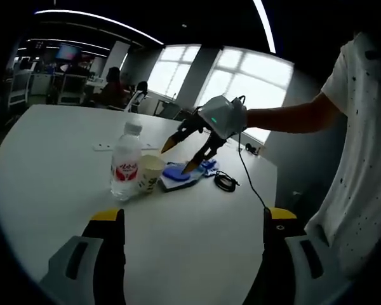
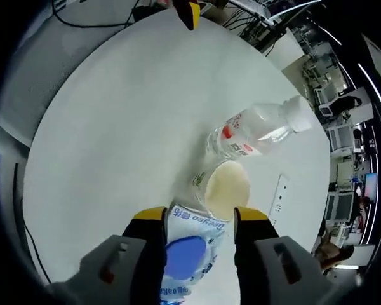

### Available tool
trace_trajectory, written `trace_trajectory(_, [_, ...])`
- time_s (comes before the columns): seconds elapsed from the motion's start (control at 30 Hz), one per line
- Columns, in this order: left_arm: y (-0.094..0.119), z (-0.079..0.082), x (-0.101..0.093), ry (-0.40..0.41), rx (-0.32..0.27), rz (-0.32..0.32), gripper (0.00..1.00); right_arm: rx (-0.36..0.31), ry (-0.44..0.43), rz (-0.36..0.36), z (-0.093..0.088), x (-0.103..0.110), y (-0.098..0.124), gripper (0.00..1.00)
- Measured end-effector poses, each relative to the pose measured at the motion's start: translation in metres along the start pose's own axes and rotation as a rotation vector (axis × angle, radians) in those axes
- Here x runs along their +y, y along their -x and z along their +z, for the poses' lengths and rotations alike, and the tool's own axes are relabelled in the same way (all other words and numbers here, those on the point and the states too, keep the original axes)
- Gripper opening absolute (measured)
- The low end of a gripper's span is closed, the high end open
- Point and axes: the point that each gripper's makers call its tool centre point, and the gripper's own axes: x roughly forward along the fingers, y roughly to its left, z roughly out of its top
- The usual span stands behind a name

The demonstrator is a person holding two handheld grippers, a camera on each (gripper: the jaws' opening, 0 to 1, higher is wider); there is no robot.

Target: Arrange the tabletop items into an orderly group along one side of the table until the central work area is clear of visible clutter.

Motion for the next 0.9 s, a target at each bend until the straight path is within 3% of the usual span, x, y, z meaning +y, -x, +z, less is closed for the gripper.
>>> trace_trajectory(0.53, [-0.010, 0.006, -0.010, -0.050, 0.040, -0.011, 0.94, -0.055, -0.215, -0.081, -0.020, 0.020, 0.029, 0.45])
trace_trajectory(0.9, [-0.020, 0.012, -0.016, -0.087, 0.074, -0.015, 0.95, -0.092, -0.405, -0.159, -0.047, 0.045, 0.056, 0.46])
